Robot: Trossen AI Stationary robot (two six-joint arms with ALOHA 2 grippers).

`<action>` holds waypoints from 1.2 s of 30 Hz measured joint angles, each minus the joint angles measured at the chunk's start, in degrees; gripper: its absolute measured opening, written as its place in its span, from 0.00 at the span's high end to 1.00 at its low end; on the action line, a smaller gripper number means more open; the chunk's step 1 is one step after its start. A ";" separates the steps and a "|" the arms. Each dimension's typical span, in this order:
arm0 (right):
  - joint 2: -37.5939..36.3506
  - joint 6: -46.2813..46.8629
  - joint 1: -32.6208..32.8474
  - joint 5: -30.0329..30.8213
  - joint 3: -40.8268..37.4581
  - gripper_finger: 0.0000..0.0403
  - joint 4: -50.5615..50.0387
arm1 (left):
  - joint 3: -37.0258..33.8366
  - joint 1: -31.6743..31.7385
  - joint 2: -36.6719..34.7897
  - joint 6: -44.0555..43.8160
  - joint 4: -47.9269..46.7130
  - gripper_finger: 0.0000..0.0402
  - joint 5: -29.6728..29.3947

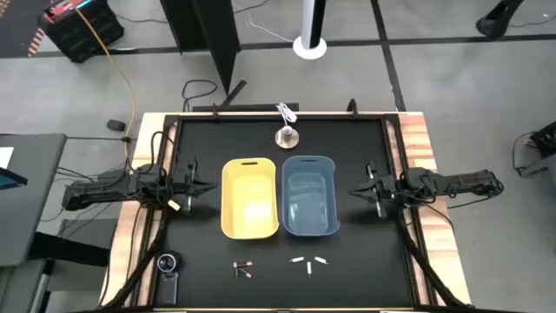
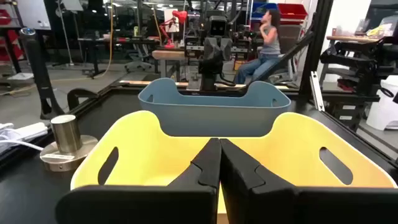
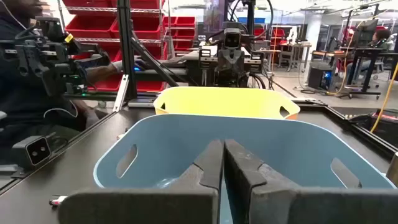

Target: Sort batteries

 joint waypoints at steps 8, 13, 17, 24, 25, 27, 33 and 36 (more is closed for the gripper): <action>0.00 0.02 -0.02 -0.01 0.02 0.91 0.00 | 0.00 -0.02 0.00 -0.02 0.00 1.00 0.00; 0.00 0.04 -0.01 -0.01 0.01 0.91 0.00 | -0.02 -0.02 0.00 -0.02 0.00 1.00 0.00; 0.00 0.07 0.00 0.01 0.00 0.91 0.00 | 0.00 0.00 0.00 -0.02 0.00 1.00 0.00; 0.00 0.24 -0.02 -0.01 0.00 0.91 0.00 | 0.00 0.18 0.00 0.00 -0.02 1.00 0.00; 0.00 0.24 0.00 -0.01 0.00 0.91 0.00 | 0.00 0.18 0.00 0.00 -0.04 1.00 0.00; 0.00 0.24 0.00 0.00 0.00 0.91 0.00 | 0.00 0.18 0.00 -0.02 0.03 1.00 0.00; 0.00 0.22 0.00 -0.01 0.00 0.91 0.00 | 0.00 0.18 0.00 0.31 0.17 1.00 -0.02; 0.00 0.22 -0.02 0.00 0.01 0.91 0.00 | -0.38 0.21 0.24 4.38 4.78 1.00 -2.51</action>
